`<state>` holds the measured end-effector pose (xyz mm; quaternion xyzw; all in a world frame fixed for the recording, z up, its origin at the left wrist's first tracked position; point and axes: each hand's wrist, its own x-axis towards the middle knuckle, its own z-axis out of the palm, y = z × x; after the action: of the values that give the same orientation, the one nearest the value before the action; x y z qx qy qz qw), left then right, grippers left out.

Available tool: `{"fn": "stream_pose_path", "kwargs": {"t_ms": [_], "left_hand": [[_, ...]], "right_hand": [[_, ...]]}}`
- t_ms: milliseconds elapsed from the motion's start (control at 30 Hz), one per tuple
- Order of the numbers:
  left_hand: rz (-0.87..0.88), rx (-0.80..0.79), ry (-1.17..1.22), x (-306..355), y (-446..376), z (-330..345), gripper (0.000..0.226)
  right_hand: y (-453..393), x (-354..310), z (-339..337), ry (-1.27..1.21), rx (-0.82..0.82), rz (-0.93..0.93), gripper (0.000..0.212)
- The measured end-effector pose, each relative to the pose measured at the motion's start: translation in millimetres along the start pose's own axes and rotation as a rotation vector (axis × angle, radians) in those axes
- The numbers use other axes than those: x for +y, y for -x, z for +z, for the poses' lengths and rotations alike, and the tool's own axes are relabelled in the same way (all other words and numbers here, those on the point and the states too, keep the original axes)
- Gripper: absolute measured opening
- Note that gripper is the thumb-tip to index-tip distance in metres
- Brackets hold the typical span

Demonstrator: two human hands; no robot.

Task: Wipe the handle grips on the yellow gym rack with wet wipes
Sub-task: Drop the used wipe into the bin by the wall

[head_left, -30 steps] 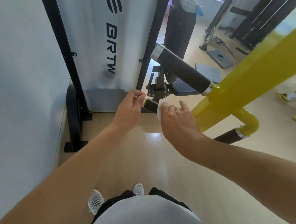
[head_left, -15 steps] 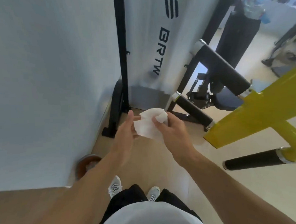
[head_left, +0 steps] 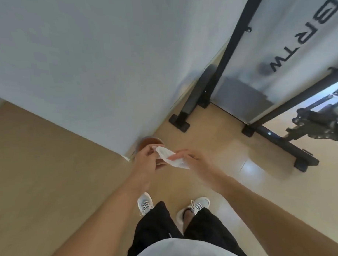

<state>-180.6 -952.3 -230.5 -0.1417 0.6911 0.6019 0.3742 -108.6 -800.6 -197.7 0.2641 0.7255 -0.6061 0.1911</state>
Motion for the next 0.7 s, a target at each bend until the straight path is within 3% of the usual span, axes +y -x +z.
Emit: {"fn": "stream_pose_path", "kwargs": {"t_ms": [100,200,267,433,533,700], "left_hand": [[-0.034,-0.009,-0.04,-9.8,-28.9,-30.6,0.022],[-0.083,-0.014,-0.081,-28.4,-64.7,-60.2,0.023],[-0.147,0.001,-0.104,-45.4,-87.9,-76.4,0.025],[-0.209,0.026,-0.202,-106.9,-147.1,-106.7,0.025],[-0.211,0.046,-0.271,-149.2,-192.3,-118.2,0.026],[-0.235,0.042,-0.349,-214.3,-259.5,-133.7,0.024]], "right_hand": [[-38.0,13.8,34.4,-0.046,0.019,0.09,0.012],[-88.9,46.5,68.9,-0.044,0.148,0.114,0.021],[-121.9,71.6,91.3,-0.1,0.241,0.215,0.029],[-211.0,152.0,148.2,-0.413,0.355,0.522,0.014],[-267.1,201.7,175.2,-0.563,0.425,0.598,0.011],[-352.9,273.2,206.0,-0.552,0.437,0.614,0.014]]}}
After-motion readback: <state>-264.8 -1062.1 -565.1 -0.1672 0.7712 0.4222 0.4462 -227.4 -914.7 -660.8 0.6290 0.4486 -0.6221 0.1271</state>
